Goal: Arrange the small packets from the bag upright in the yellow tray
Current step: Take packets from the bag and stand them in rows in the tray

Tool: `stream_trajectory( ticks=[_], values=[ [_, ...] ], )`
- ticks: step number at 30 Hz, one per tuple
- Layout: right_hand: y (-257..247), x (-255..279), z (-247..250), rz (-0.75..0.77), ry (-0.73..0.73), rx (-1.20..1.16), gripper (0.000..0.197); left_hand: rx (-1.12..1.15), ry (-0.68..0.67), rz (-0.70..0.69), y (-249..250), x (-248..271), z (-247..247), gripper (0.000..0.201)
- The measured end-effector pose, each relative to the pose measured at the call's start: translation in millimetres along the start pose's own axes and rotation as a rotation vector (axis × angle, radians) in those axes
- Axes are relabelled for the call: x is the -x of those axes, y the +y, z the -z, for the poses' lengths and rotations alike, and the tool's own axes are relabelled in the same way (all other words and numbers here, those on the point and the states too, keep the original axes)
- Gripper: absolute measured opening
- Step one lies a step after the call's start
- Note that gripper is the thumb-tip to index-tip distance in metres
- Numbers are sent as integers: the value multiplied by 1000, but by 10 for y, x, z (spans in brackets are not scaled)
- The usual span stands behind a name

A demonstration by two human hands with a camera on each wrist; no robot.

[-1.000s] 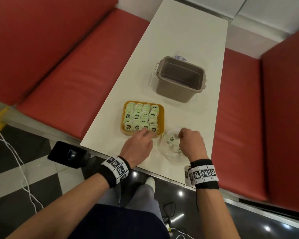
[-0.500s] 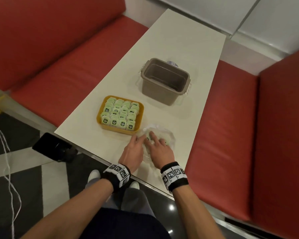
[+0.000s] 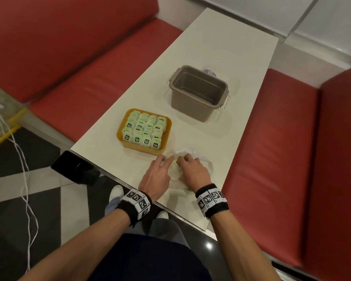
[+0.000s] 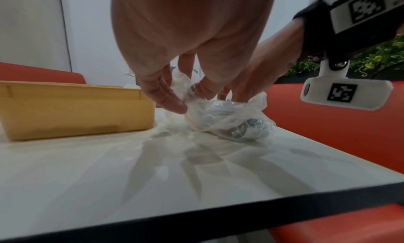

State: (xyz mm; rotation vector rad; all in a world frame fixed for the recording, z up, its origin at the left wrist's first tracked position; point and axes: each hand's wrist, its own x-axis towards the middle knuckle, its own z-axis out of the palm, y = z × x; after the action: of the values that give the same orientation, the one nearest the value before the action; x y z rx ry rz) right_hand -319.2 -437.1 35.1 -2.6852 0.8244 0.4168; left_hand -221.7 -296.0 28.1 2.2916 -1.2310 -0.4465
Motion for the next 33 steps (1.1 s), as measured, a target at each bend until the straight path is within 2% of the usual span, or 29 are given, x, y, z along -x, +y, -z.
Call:
stream_trajectory(
  ticks=[5, 9, 11, 14, 17, 21, 24, 26, 28, 33],
  values=[
    [-6, 49, -81, 25, 11, 31, 49, 24, -43, 9, 98, -45, 55, 69],
    [48, 8, -22, 14, 42, -72, 29, 89, -41, 74, 142, -83, 70, 55],
    [55, 8, 3, 15, 56, -147, 25, 111, -68, 119, 156, -97, 19, 62],
    [64, 18, 68, 31, 57, -226, 32, 96, -151, 122, 147, -122, -78, 79],
    [164, 43, 147, 22, 123, -271, 32, 77, -189, 131, 115, -150, -108, 95],
    [360, 85, 230, -9, 243, -407, 28, 67, -184, 117, 103, -199, -87, 102],
    [334, 135, 284, 22, 388, -549, 28, 75, -173, 110, 117, -243, -94, 102],
    [277, 153, 270, 25, 424, -588, 29, 78, -162, 113, 120, -261, -120, 101],
    [253, 123, 180, 17, 399, -556, 29, 69, -153, 112, 124, -275, -143, 97],
    [249, 56, -9, -9, 222, -460, 23, 77, -156, 113, 142, -281, -120, 88]
  ],
)
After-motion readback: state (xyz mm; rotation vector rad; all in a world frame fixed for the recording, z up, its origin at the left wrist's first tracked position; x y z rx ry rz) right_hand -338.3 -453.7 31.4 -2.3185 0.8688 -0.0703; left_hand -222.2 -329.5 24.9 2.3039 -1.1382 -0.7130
